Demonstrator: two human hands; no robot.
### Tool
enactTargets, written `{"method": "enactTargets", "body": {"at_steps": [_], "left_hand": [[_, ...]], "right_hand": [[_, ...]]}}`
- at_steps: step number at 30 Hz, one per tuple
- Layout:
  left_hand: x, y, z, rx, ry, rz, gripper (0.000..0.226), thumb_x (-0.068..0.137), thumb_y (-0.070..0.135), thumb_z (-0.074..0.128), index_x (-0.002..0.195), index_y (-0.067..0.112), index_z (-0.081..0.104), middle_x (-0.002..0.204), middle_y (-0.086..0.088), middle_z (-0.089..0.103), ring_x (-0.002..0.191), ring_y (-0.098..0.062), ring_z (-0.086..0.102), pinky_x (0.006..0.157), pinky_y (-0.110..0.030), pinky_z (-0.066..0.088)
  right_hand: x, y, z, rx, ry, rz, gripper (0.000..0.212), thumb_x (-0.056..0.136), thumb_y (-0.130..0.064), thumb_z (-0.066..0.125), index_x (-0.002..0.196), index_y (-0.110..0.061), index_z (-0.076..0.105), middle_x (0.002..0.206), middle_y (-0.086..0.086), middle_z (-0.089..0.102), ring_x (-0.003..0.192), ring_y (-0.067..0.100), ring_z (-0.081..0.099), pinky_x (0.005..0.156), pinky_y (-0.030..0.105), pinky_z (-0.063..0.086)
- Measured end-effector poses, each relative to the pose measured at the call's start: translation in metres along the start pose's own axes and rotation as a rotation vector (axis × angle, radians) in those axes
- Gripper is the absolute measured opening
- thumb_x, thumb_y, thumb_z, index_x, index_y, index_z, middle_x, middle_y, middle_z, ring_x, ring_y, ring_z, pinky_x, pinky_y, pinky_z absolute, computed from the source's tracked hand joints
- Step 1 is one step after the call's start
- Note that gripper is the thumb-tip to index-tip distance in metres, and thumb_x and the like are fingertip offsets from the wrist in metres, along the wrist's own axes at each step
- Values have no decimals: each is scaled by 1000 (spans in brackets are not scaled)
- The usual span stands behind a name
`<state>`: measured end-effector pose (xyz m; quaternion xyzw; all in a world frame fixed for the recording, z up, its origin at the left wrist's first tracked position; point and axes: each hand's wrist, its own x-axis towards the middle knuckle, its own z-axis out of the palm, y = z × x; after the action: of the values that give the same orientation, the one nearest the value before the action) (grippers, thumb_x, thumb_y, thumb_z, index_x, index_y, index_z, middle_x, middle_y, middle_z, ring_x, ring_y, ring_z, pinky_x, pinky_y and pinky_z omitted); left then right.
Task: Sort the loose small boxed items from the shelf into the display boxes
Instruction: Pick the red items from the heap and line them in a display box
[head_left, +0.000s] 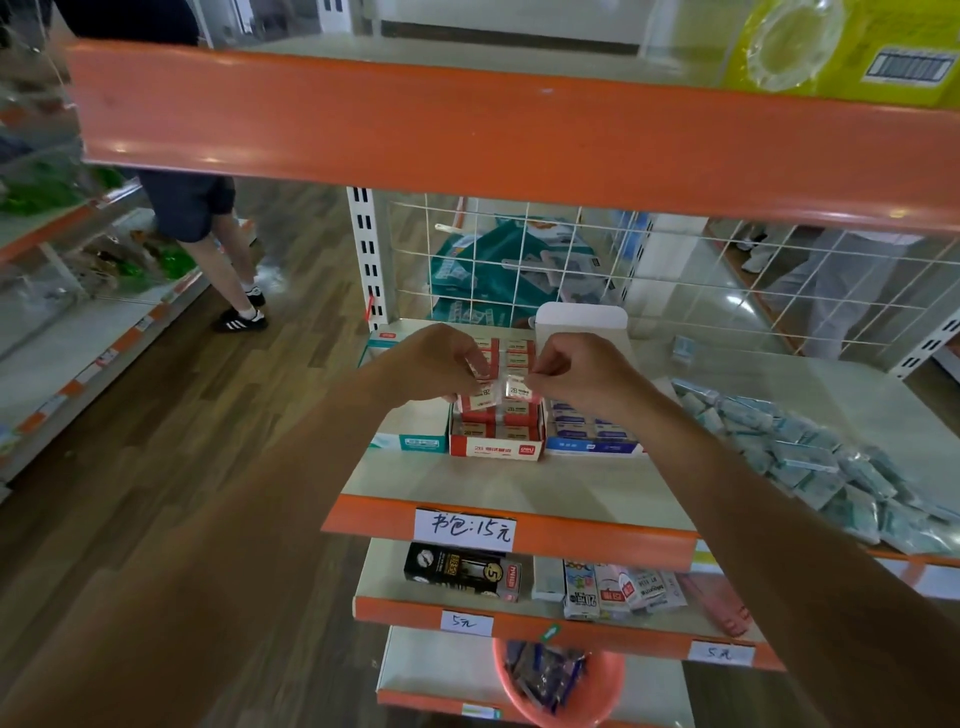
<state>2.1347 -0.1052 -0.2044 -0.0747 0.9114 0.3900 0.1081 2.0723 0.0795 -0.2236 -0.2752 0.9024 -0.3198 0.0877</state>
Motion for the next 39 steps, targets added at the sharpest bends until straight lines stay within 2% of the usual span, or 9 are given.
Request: {"method": "enactTargets", "body": {"at_steps": [5, 8, 14, 17, 23, 26, 31, 37, 39], "left_hand": [[-6, 2, 1, 1, -29, 22, 34, 86, -2, 60, 110, 21, 64, 89, 0, 52, 76, -17, 65, 58, -16, 53], [-8, 1, 2, -28, -20, 20, 29, 87, 1, 58, 108, 19, 64, 79, 6, 48, 72, -15, 63, 58, -13, 52], [-4, -3, 2, 16, -30, 0, 26, 84, 10, 64, 104, 22, 51, 91, 5, 58, 79, -16, 61, 58, -20, 51], [-6, -4, 3, 23, -20, 7, 26, 85, 14, 65, 105, 21, 51, 90, 8, 57, 78, -13, 58, 55, -17, 43], [-8, -6, 6, 0, -12, 20, 28, 88, 10, 59, 110, 27, 56, 86, 13, 50, 72, -9, 54, 49, -10, 39], [-7, -9, 6, 6, -2, 7, 23, 83, 14, 67, 103, 21, 58, 90, 7, 57, 73, -11, 58, 54, -14, 41], [-7, -11, 3, 28, -20, -12, 22, 80, 22, 74, 96, 16, 61, 87, 9, 59, 70, -11, 59, 56, -17, 41], [-8, -14, 10, 188, -23, -9, 17, 79, 30, 73, 78, 22, 58, 76, 7, 60, 67, -8, 56, 57, -19, 40], [-7, -16, 11, 240, -8, -6, 18, 81, 33, 72, 80, 21, 58, 77, 9, 59, 68, -7, 55, 56, -19, 38]], "right_hand": [[-1, -3, -1, 0, -14, -8, 11, 85, -19, 70, 93, -13, 66, 87, -5, 66, 80, 10, 63, 72, 24, 52], [-2, -3, -3, -1, -34, -4, 11, 86, -18, 69, 95, -14, 67, 86, -8, 66, 79, 6, 62, 70, 20, 51], [-5, -2, -2, -39, -81, -3, 10, 86, -16, 68, 96, -17, 68, 84, -14, 62, 78, 0, 59, 68, 13, 45], [-5, -2, -2, -57, -101, -10, 9, 86, -15, 68, 95, -17, 69, 85, -13, 63, 78, -2, 58, 67, 10, 42], [-4, -3, -2, -71, -124, -13, 8, 86, -15, 68, 94, -17, 69, 90, -9, 65, 80, -1, 58, 68, 12, 44], [-5, -4, -2, -79, -142, -12, 9, 87, -16, 68, 96, -17, 69, 93, -9, 64, 83, 2, 58, 69, 13, 44], [-5, -5, -2, -132, -231, -20, 8, 86, -19, 70, 93, -21, 69, 97, -9, 66, 90, 7, 61, 76, 19, 48], [-6, -6, -2, -173, -265, -23, 7, 84, -21, 71, 92, -20, 70, 96, -9, 68, 89, 6, 61, 76, 21, 48], [-6, -7, -2, -176, -271, -17, 8, 84, -21, 71, 92, -21, 71, 96, -9, 68, 87, 5, 61, 75, 20, 49]]}}
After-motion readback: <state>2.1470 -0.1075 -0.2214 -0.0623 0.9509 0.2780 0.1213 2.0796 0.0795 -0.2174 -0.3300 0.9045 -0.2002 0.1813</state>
